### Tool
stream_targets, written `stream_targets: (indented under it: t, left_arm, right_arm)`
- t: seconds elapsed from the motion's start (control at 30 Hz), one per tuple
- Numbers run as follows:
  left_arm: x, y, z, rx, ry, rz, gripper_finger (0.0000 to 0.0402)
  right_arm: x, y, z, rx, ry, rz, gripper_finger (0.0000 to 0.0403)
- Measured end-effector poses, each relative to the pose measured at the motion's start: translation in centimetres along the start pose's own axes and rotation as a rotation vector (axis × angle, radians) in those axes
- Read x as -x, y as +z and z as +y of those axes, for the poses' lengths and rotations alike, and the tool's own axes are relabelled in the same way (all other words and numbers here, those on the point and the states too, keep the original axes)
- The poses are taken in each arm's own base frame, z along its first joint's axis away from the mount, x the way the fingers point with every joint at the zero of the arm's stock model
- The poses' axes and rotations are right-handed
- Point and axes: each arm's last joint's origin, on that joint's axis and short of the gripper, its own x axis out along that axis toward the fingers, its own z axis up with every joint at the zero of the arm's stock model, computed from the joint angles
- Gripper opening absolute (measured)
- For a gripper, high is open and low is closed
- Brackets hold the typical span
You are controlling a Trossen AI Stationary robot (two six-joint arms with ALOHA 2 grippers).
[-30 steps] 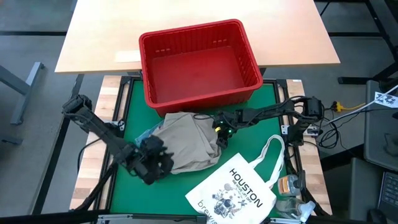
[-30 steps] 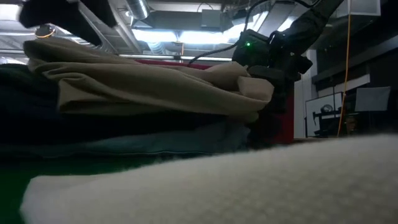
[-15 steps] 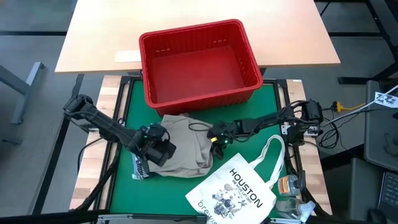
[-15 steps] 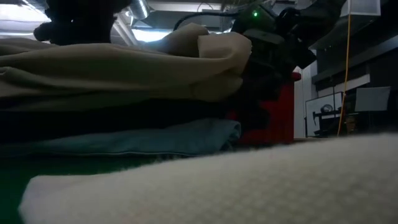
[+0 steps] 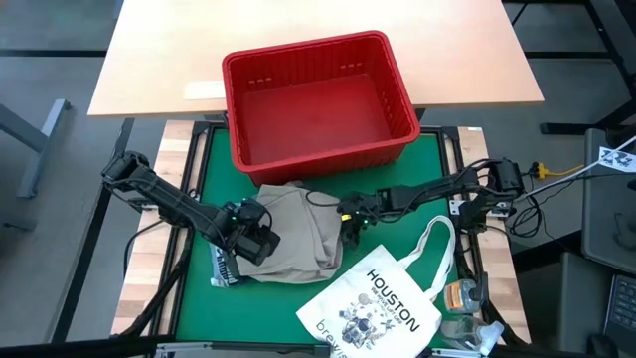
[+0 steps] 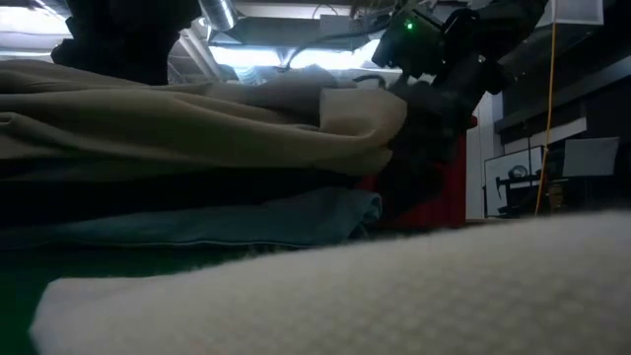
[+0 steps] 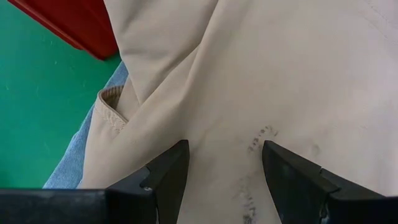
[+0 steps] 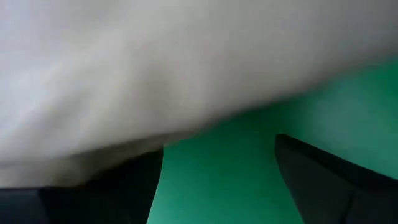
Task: Fold Laundry from Bin
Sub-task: Put the stacked clothes into the red bin
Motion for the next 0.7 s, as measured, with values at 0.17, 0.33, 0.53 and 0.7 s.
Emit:
stream_targets:
  t: [0.17,0.33,0.53,0.7]
  left_arm:
    - [0.0,0.0,0.0,0.0,0.0,0.0,0.0199]
    - [0.0,0.0,0.0,0.002,-0.004,-0.001,0.0199]
    - [0.0,0.0,-0.1,0.007,-0.012,-0.002,0.0199]
    - [0.0,0.0,-0.1,0.008,-0.013,-0.002,0.0199]
  right_arm:
    - [-0.7,-0.4,-0.8,-0.003,-0.186,-0.024,0.0308]
    - [-2.2,-0.6,-1.3,-0.016,-0.201,-0.031,0.0308]
    - [-2.8,0.1,-0.9,-0.058,-0.113,-0.088,0.0308]
    - [-2.8,0.8,0.0,-0.083,0.069,-0.12,0.0308]
